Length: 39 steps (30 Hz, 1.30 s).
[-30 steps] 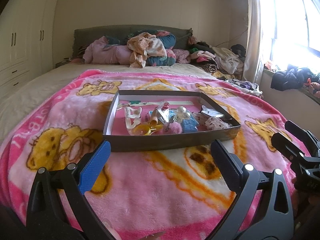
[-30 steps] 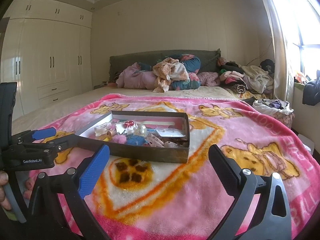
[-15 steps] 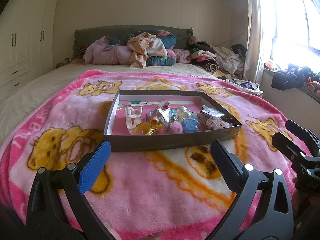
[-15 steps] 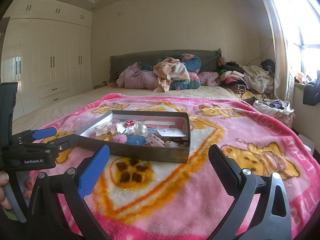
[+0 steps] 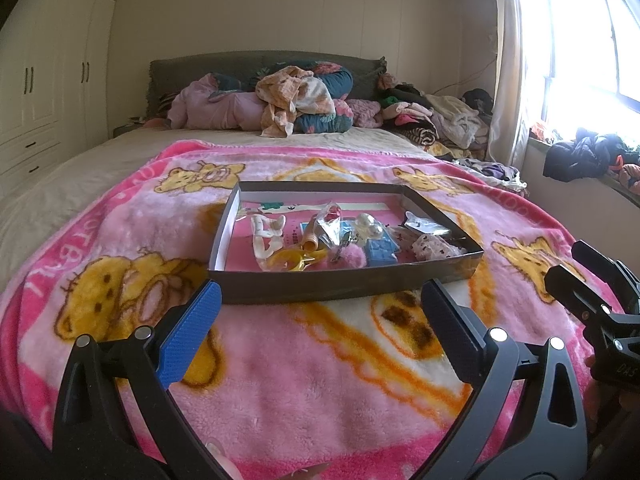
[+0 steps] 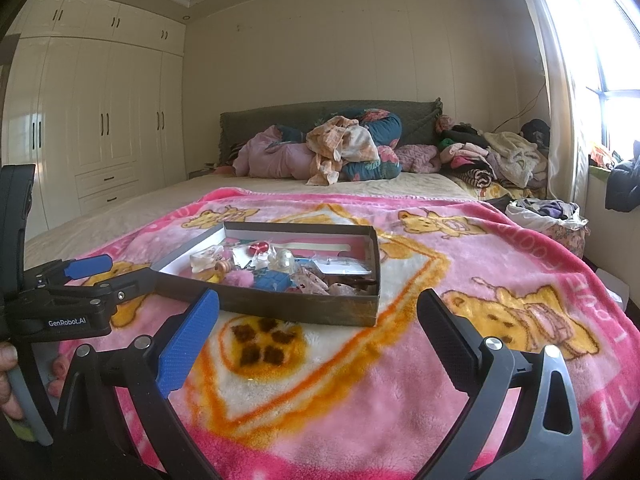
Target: Organize jewelry
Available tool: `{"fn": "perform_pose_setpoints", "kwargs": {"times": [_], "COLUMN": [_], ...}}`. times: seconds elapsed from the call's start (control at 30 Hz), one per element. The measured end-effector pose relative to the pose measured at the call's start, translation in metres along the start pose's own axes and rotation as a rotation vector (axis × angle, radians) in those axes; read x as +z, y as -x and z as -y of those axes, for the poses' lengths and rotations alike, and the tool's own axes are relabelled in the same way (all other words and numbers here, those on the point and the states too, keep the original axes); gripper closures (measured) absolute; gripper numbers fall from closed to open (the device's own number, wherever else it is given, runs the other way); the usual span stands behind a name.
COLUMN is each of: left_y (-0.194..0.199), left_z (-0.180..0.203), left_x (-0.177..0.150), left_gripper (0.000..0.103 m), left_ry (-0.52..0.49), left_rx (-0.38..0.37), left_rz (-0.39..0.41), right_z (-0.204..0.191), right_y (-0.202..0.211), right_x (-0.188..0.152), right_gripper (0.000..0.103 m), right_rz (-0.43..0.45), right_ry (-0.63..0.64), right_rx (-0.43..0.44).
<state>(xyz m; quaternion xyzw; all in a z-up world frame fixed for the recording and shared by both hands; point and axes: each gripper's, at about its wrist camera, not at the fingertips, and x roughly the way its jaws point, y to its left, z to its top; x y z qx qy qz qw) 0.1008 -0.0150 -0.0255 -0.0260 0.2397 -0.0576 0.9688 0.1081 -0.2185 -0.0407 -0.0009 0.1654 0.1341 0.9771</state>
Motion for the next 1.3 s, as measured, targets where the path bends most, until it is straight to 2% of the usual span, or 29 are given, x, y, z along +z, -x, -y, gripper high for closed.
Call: {"fn": "perform_pose_setpoints", "kwargs": {"times": [0.6,0.7,0.93,1.03,1.13,1.2,1.3], "left_y": [-0.001,0.0,-0.004,-0.009,-0.032,-0.049,-0.087], "left_z": [-0.004,-0.005,-0.007,-0.013,-0.052,-0.086,-0.142], "left_x": [0.001,0.003,0.004,0.005,0.017,0.028,0.041], "left_gripper": [0.011,0.011,0.011,0.011,0.011,0.011,0.011], "left_ry": [0.001,-0.008,0.001,0.024,0.082,0.118,0.134], "left_rx": [-0.004,0.034,0.043,0.065,0.142,0.224,0.349], "left_rz": [-0.002,0.008,0.002,-0.023,-0.081,-0.106,-0.195], "right_z": [0.0,0.0,0.003,0.016,0.046,0.077,0.133], "right_y": [0.001,0.0,-0.001,-0.008,-0.03,-0.053,-0.097], "right_x": [0.0,0.0,0.001,0.001,0.005,0.01,0.013], "right_gripper": [0.006,0.006,0.006,0.006,0.006,0.006,0.006], "right_rz": [0.0,-0.005,-0.009,-0.038,-0.106,-0.181,-0.312], "right_ry": [0.0,0.002,-0.008,-0.042,-0.094,-0.119,-0.132], "right_rx": [-0.001,0.001,-0.011,-0.037,-0.123,-0.25,-0.413]}}
